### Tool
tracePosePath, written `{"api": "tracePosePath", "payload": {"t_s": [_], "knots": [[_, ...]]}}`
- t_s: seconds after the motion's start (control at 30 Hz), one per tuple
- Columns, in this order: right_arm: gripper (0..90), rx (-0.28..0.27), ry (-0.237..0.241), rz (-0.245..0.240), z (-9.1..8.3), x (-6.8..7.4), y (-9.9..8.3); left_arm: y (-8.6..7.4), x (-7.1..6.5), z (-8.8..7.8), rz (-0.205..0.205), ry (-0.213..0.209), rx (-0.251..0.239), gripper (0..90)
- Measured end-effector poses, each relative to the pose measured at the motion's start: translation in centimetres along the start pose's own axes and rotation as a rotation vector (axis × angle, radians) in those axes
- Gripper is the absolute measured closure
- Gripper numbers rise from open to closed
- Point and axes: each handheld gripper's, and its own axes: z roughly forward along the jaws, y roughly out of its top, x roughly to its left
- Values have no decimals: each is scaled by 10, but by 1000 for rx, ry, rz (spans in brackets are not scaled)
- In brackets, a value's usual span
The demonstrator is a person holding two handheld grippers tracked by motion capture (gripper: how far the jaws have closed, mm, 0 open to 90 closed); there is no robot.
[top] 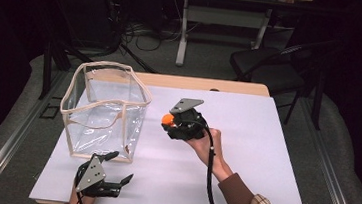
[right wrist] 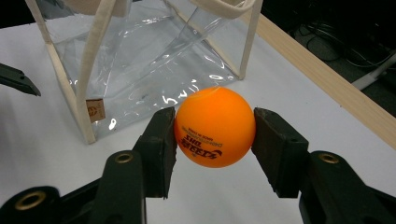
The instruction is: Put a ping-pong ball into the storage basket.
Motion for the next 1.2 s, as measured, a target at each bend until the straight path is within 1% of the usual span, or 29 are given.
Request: {"api": "tracePosePath", "payload": {"t_s": [0.1,0.13,0.37,0.77,1.03,1.1,1.2], "knots": [[506,-4,-1,1,0,-1,2,0,0,0,4,0,2,159],[506,3,-1,3,0,-1,3,0,0,0,4,-2,2,159],[506,-4,-2,1,0,-2,9,0,0,0,1,-3,2,159],[506,-9,-5,-9,2,-3,16,0,0,0,4,-3,3,159],[506,-11,-6,2,1,-4,22,0,0,0,4,-1,3,159],[506,-15,-9,-7,1,-4,23,0,0,0,3,-2,2,159],[506,-14,-8,-9,1,-4,25,0,0,0,1,-4,2,159]]}}
